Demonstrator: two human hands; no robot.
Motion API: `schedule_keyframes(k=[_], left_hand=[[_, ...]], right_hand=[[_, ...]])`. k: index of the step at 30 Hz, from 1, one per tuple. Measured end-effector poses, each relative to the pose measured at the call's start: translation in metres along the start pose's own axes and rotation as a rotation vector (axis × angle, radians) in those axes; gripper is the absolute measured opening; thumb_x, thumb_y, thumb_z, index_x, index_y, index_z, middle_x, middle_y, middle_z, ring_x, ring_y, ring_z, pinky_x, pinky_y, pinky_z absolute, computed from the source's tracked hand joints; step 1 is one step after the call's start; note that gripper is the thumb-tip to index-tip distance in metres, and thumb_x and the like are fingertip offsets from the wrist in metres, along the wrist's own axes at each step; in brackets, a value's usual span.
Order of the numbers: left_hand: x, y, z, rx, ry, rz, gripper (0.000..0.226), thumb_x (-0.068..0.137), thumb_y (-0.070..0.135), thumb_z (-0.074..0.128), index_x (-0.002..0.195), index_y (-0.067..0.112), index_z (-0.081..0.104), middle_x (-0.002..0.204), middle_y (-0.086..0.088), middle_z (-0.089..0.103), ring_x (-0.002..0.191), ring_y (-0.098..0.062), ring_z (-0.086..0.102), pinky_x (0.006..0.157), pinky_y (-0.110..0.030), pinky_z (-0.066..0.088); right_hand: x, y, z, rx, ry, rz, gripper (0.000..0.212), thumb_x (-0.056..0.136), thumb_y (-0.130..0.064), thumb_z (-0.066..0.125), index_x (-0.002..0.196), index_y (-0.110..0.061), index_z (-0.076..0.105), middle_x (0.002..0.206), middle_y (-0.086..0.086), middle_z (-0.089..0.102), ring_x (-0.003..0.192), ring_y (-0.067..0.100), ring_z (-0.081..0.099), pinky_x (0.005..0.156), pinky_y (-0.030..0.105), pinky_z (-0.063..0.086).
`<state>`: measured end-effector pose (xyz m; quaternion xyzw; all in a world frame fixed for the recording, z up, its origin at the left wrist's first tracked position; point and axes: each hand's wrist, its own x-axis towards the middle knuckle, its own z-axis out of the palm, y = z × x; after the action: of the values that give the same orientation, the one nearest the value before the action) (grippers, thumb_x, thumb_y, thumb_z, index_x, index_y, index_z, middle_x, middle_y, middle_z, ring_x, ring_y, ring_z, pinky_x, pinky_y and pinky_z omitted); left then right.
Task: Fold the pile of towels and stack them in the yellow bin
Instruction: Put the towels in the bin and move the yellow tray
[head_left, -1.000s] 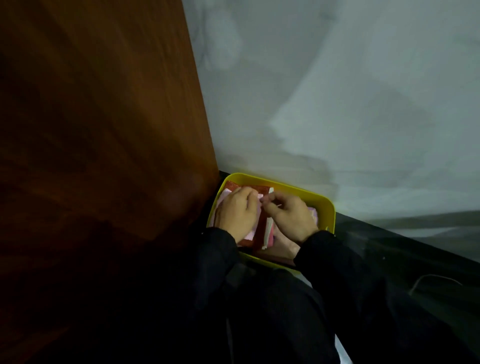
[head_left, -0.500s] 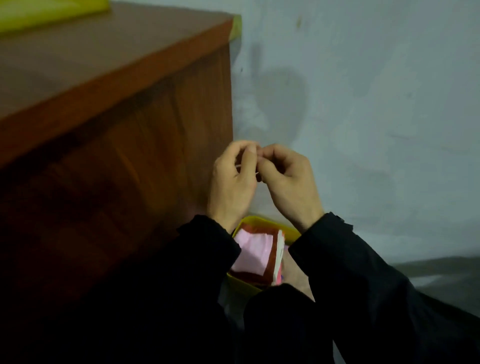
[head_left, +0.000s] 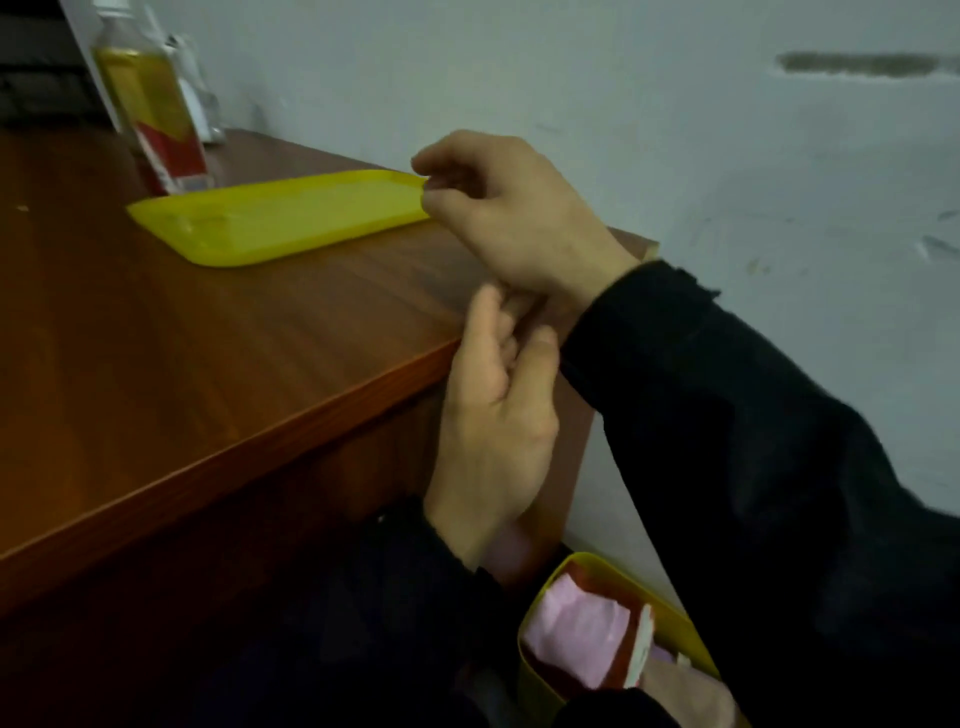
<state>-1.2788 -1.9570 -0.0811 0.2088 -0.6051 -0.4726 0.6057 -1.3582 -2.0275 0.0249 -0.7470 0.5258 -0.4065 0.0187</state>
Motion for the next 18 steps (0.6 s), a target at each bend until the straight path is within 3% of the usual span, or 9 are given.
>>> schedule_keyframes(k=[3,6,8,10,13,15,18], left_hand=[[-0.009,-0.021,-0.012,0.268,-0.039,-0.018,0.042,0.095,0.017,0.045,0.133,0.013,0.061,0.129,0.002,0.067,0.124,-0.011,0.060,0.108,-0.042,0.046],[-0.014,-0.041,-0.024,0.446,-0.091,-0.096,0.054,0.083,0.022,0.043,0.133,0.015,0.062,0.128,-0.001,0.067,0.125,-0.014,0.059,0.109,-0.043,0.045],[-0.016,-0.044,-0.028,0.477,-0.123,-0.113,0.053,0.084,0.025,0.042,0.132,0.014,0.061,0.126,-0.003,0.067,0.123,-0.016,0.060,0.107,-0.044,0.045],[-0.017,-0.043,-0.030,0.479,-0.133,-0.117,0.044,0.088,0.023,0.045,0.127,0.012,0.062,0.120,-0.004,0.067,0.117,-0.017,0.062,0.104,-0.045,0.047],[-0.014,-0.040,-0.024,0.385,-0.146,-0.155,0.050,0.093,0.024,0.047,0.141,0.014,0.053,0.136,0.000,0.061,0.129,-0.009,0.055,0.112,-0.038,0.043],[-0.012,-0.039,-0.018,0.270,-0.121,-0.169,0.048,0.097,0.012,0.047,0.145,0.015,0.049,0.142,0.003,0.057,0.131,-0.001,0.052,0.113,-0.030,0.042],[-0.012,-0.038,-0.008,0.198,-0.088,-0.122,0.047,0.098,0.004,0.045,0.143,0.015,0.050,0.142,0.004,0.057,0.132,-0.001,0.051,0.113,-0.033,0.043]], right_hand=[[0.040,-0.012,0.030,-0.301,-0.385,-0.058,0.055,0.097,-0.016,0.050,0.152,-0.021,0.046,0.153,0.003,0.050,0.140,0.021,0.047,0.114,0.029,0.036],[0.055,-0.010,0.060,-0.367,-0.579,-0.064,0.062,0.098,-0.009,0.043,0.157,-0.026,0.037,0.161,0.002,0.040,0.147,0.023,0.038,0.117,0.028,0.032],[0.056,-0.003,0.063,-0.354,-0.542,-0.090,0.055,0.098,-0.014,0.045,0.151,-0.028,0.047,0.153,0.001,0.049,0.140,0.023,0.045,0.113,0.028,0.036],[0.051,0.003,0.054,-0.367,-0.464,-0.153,0.044,0.095,-0.024,0.051,0.138,-0.030,0.059,0.132,0.001,0.061,0.123,0.023,0.055,0.105,0.034,0.042],[0.021,0.014,0.032,-0.263,-0.414,-0.235,0.032,0.090,-0.028,0.055,0.119,-0.028,0.070,0.104,-0.001,0.061,0.098,0.019,0.058,0.093,0.040,0.046],[-0.004,0.021,0.011,-0.218,-0.374,-0.217,0.030,0.086,-0.021,0.055,0.112,-0.023,0.071,0.101,0.000,0.062,0.094,0.018,0.058,0.088,0.040,0.047],[-0.041,0.027,-0.018,-0.218,-0.297,-0.196,0.036,0.076,-0.012,0.051,0.108,-0.013,0.069,0.104,0.005,0.062,0.092,0.016,0.057,0.084,0.042,0.048]])
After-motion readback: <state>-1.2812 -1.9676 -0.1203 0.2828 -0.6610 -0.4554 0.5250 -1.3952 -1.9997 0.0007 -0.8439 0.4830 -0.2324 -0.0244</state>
